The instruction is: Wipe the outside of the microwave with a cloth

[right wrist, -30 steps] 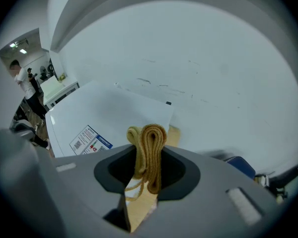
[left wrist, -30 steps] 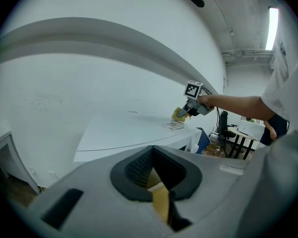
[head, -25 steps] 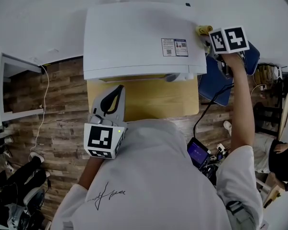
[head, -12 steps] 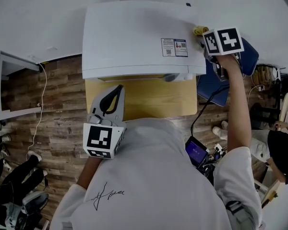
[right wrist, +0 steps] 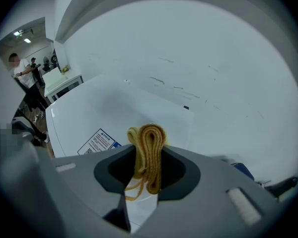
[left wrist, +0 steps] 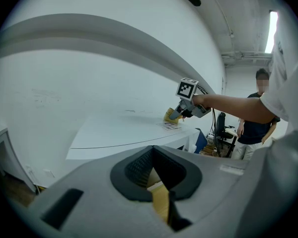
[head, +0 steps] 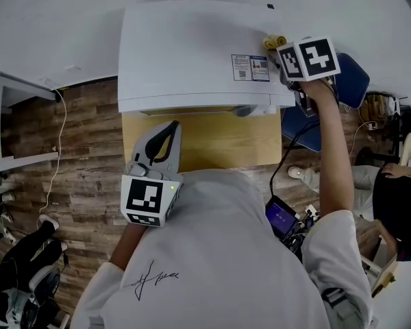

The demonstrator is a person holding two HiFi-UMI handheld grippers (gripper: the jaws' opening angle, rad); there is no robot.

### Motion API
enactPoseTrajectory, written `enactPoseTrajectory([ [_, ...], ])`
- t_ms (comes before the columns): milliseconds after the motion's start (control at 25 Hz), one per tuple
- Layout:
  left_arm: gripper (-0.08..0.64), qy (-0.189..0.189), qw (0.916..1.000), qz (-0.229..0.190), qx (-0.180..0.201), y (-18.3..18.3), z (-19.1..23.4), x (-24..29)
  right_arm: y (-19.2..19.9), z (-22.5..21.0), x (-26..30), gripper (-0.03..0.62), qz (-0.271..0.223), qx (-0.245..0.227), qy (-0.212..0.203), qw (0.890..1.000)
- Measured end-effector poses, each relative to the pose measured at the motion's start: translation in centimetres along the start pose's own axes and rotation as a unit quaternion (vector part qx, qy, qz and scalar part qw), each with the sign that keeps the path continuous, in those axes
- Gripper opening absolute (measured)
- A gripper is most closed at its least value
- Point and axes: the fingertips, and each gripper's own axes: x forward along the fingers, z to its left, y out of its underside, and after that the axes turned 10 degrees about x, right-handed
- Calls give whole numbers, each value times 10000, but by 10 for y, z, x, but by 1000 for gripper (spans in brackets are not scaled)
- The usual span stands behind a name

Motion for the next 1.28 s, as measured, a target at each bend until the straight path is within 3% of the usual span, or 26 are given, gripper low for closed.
enactPoseTrajectory([
  [640,-5,-22,10000,-47,-1,1,1,-3,-12,45,7,120,-87,-179,-368,9991],
  [1280,-5,-47,10000,-61,-13,-4,0,-4,-32,114,12,120,-261,-330,-1056,9935],
])
